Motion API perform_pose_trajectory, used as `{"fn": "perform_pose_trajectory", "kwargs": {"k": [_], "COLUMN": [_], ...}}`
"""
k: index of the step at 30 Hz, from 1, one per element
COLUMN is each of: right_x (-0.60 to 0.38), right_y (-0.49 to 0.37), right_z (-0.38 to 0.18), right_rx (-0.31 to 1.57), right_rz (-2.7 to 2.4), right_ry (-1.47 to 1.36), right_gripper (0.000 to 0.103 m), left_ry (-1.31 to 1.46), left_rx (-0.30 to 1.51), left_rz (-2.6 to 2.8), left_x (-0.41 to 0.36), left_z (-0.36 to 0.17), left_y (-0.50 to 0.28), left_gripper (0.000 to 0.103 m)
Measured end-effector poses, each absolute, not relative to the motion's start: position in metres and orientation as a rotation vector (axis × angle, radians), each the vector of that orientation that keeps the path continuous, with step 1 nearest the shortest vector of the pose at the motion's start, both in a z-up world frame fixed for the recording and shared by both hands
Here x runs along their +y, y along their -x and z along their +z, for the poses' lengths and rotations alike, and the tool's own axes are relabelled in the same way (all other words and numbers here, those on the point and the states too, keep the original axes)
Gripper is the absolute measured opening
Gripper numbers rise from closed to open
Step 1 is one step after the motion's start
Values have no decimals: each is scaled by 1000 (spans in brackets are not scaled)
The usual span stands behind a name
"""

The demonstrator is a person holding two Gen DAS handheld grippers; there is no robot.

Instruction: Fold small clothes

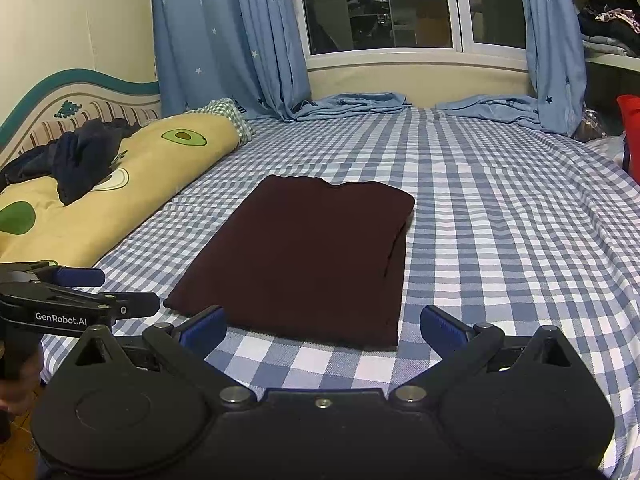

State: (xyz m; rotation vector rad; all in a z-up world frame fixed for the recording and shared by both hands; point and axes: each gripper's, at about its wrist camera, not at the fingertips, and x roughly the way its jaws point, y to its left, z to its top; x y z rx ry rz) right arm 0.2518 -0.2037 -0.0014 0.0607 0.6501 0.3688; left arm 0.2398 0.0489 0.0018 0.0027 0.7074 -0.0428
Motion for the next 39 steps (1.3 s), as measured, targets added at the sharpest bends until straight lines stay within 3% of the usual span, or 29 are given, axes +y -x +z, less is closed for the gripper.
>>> {"fn": "perform_pose_trajectory", "kwargs": {"k": [39], "right_x": [-202], "right_y": [-249], "right_z": [1], "right_rx": [647], "right_rz": [371], "right_ry": [-56], "right_gripper": [102], "left_ry": [15], "left_rx": [689], "left_rz": [-52], "left_x": [52], "left_z": [8], "left_y": [-237], "left_gripper": [103]}}
